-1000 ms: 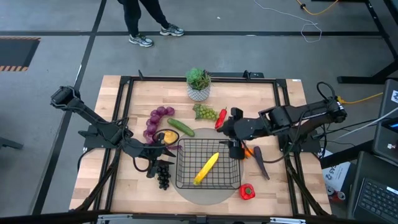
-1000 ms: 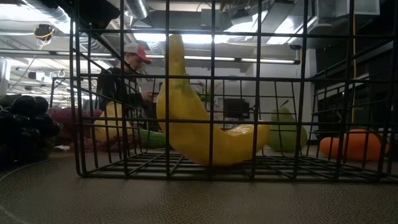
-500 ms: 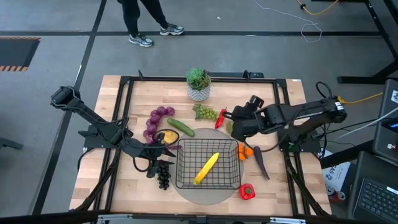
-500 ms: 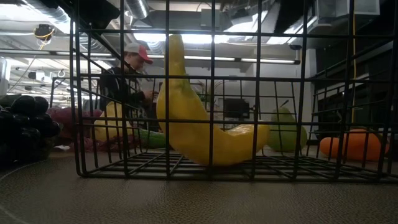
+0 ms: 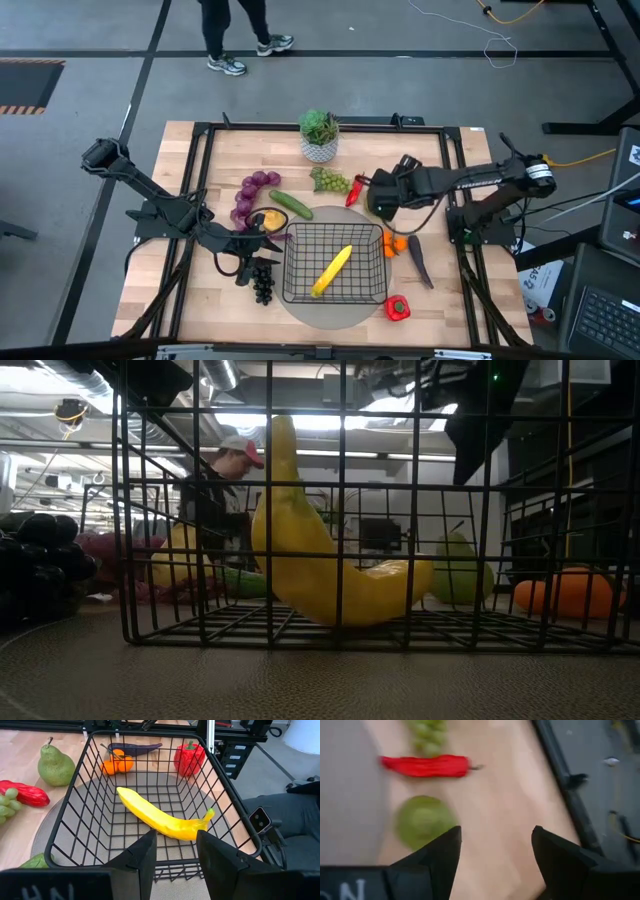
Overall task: Build produce basket
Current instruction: Put the green pear into the black wire basket, then put the purple eggplant into the black wire basket
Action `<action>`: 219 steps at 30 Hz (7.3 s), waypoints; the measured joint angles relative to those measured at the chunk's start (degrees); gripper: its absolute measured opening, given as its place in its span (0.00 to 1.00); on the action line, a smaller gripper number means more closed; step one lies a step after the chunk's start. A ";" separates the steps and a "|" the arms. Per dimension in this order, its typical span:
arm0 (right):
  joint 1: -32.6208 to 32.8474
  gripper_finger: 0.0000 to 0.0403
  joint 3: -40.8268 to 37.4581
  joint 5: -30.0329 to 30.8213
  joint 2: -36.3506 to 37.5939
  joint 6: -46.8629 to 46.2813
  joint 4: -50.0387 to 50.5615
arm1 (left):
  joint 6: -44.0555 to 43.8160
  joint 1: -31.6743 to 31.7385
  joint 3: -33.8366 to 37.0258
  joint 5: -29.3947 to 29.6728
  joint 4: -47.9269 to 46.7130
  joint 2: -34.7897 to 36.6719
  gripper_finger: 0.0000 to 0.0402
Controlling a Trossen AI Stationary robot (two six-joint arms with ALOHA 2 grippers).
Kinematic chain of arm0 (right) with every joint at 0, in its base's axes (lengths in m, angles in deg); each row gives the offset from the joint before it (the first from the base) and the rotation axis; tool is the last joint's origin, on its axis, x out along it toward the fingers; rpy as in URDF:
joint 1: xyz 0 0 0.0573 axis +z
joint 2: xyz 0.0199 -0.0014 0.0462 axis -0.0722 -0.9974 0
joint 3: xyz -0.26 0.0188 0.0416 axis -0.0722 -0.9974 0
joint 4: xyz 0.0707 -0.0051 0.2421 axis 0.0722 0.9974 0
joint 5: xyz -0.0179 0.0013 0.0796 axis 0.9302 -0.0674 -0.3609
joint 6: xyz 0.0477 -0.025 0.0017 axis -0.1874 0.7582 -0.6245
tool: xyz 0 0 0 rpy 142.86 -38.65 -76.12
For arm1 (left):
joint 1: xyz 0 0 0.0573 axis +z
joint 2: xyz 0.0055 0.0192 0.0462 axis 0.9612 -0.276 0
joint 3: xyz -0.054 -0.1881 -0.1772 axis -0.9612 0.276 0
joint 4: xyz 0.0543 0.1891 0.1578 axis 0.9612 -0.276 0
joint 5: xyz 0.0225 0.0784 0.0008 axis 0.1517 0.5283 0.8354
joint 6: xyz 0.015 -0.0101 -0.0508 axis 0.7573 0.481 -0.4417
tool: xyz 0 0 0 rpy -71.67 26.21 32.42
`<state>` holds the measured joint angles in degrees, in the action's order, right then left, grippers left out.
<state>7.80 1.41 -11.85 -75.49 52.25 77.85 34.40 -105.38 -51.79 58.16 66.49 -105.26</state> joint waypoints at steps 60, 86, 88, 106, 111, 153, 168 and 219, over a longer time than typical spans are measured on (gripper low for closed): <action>-6.76 0.60 -0.68 -28.18 -4.45 8.07 -7.53 | -0.02 -0.02 0.04 -0.01 -0.01 0.00 0.33; -7.17 0.34 -0.68 -29.15 -8.88 7.48 -8.02 | -0.06 -0.02 0.04 -0.01 -0.01 -0.02 0.33; -7.14 0.32 -0.68 -27.20 -9.03 7.51 -8.00 | -0.04 -0.01 0.04 -0.01 0.00 -0.02 0.33; -7.12 0.02 -0.63 -24.54 -9.10 7.48 -7.98 | -0.05 0.00 0.04 -0.01 -0.01 -0.02 0.33; -5.74 0.01 -0.49 -18.89 -9.10 8.13 -7.75 | -0.04 -0.02 0.04 -0.01 0.01 -0.02 0.33; 15.01 0.09 24.28 -30.76 -9.23 22.82 -24.95 | -0.03 -0.01 -0.04 -0.02 0.00 -0.02 0.33; 14.56 0.09 24.26 -30.20 -9.23 17.10 -24.24 | -0.02 -0.01 -0.04 -0.03 -0.01 -0.02 0.33; 0.44 0.43 16.42 -23.97 1.26 -5.02 20.81 | -0.28 -0.02 0.04 -0.03 0.16 -0.02 0.33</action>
<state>8.24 17.84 -35.83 -74.23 47.23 98.66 34.13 -105.40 -51.75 58.13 66.65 -105.28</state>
